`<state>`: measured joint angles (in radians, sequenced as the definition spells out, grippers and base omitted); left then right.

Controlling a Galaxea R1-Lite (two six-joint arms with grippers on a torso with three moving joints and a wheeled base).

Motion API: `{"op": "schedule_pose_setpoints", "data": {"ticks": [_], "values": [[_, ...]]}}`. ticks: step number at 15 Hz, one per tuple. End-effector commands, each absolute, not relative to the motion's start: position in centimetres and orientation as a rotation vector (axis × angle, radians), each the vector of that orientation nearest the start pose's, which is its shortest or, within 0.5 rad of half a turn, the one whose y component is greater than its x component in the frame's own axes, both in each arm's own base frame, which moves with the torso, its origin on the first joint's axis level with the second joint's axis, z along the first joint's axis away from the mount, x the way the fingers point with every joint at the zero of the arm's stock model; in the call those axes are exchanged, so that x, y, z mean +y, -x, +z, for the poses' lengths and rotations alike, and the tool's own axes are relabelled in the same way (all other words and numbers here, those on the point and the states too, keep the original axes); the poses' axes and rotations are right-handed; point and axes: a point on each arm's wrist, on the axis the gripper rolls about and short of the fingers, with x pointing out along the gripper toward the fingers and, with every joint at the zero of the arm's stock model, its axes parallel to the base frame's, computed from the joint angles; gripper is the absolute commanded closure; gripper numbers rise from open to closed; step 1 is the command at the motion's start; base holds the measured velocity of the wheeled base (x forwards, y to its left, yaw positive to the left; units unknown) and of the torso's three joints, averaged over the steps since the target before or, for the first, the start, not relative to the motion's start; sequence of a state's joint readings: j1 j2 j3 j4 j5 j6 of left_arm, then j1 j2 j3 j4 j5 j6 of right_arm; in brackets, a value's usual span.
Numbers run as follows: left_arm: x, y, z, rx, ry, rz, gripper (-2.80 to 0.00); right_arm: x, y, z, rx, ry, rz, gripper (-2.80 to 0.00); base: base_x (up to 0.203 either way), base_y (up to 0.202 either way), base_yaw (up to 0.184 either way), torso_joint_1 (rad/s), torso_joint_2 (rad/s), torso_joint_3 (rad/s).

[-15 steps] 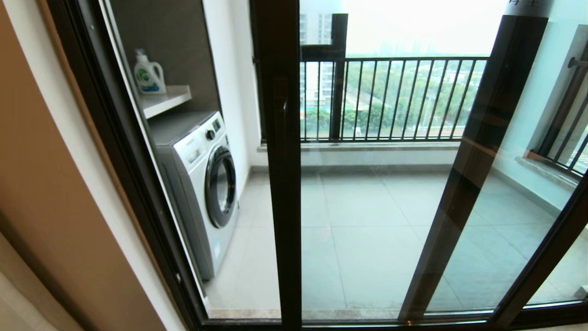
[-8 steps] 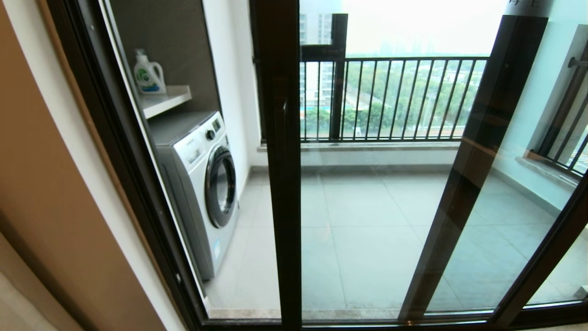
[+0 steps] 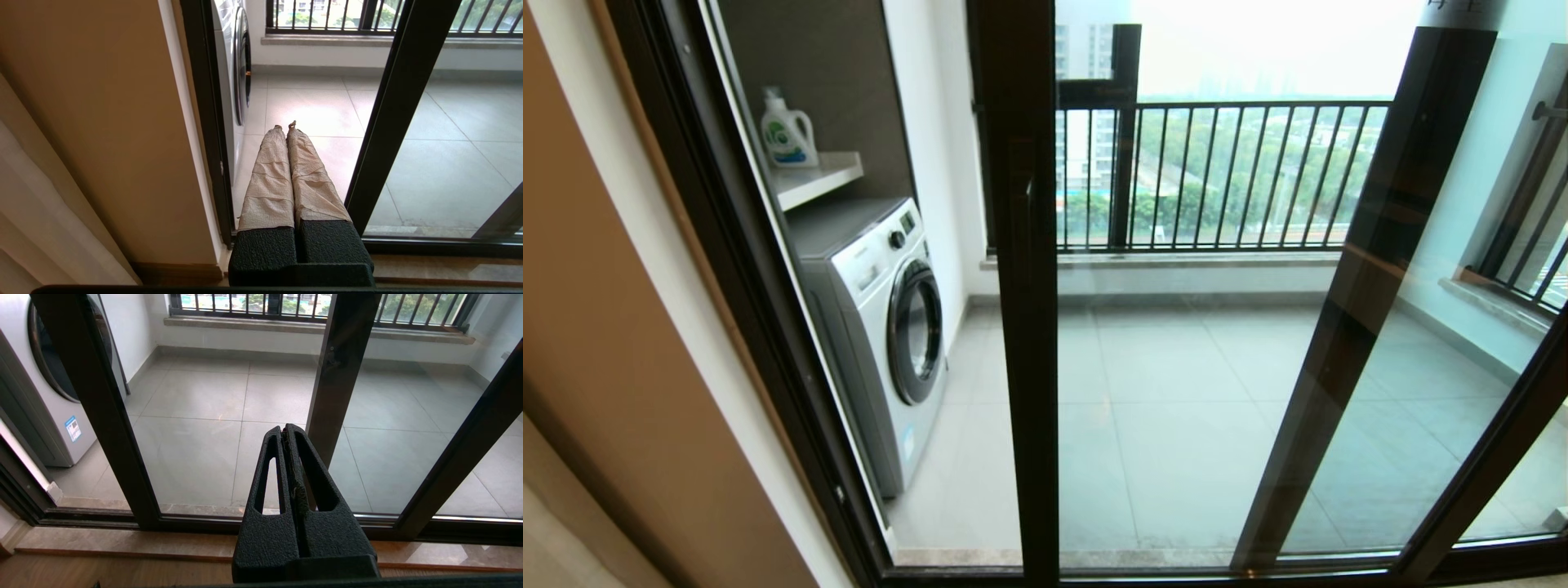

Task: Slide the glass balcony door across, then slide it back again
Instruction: Close the slid door

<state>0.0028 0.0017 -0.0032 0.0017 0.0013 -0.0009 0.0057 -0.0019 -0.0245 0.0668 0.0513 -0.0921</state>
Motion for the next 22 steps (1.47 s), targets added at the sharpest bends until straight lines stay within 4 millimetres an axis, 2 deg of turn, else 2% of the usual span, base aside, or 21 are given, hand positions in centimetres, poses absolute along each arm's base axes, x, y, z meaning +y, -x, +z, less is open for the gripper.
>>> {"op": "schedule_pose_setpoints", "data": {"ticks": [1,7,10,14,16,18,22], "values": [[0.0,2.3,7.6,0.0,0.0,0.004,0.0,0.1,2.5,7.5,0.042,0.093,0.06,0.0,0.0,0.0,0.0,0.0,0.0,0.0],[-0.1,2.4,8.0,-0.005,-0.074,-0.019,0.0,0.1,2.5,7.5,0.042,0.093,0.06,0.0,0.0,0.0,0.0,0.0,0.0,0.0],[-0.2,2.8,12.0,-0.048,-0.077,-0.065,0.0,0.1,2.5,7.5,0.042,0.093,0.06,0.0,0.0,0.0,0.0,0.0,0.0,0.0],[-0.4,0.5,16.5,0.036,-0.066,-0.159,0.0,0.1,2.5,7.5,0.042,0.093,0.06,0.0,0.0,0.0,0.0,0.0,0.0,0.0],[-0.4,-2.1,18.4,0.089,-0.054,-0.193,0.0,0.1,2.5,7.5,0.042,0.093,0.06,0.0,0.0,0.0,0.0,0.0,0.0,0.0],[-0.5,-6.2,20.3,0.121,-0.047,-0.224,0.0,0.1,2.5,7.5,0.042,0.093,0.06,0.0,0.0,0.0,0.0,0.0,0.0,0.0],[-1.1,-17.4,23.0,0.108,-0.045,-0.292,0.0,0.1,2.5,7.5,0.042,0.093,0.06,0.0,0.0,0.0,0.0,0.0,0.0,0.0]]}}
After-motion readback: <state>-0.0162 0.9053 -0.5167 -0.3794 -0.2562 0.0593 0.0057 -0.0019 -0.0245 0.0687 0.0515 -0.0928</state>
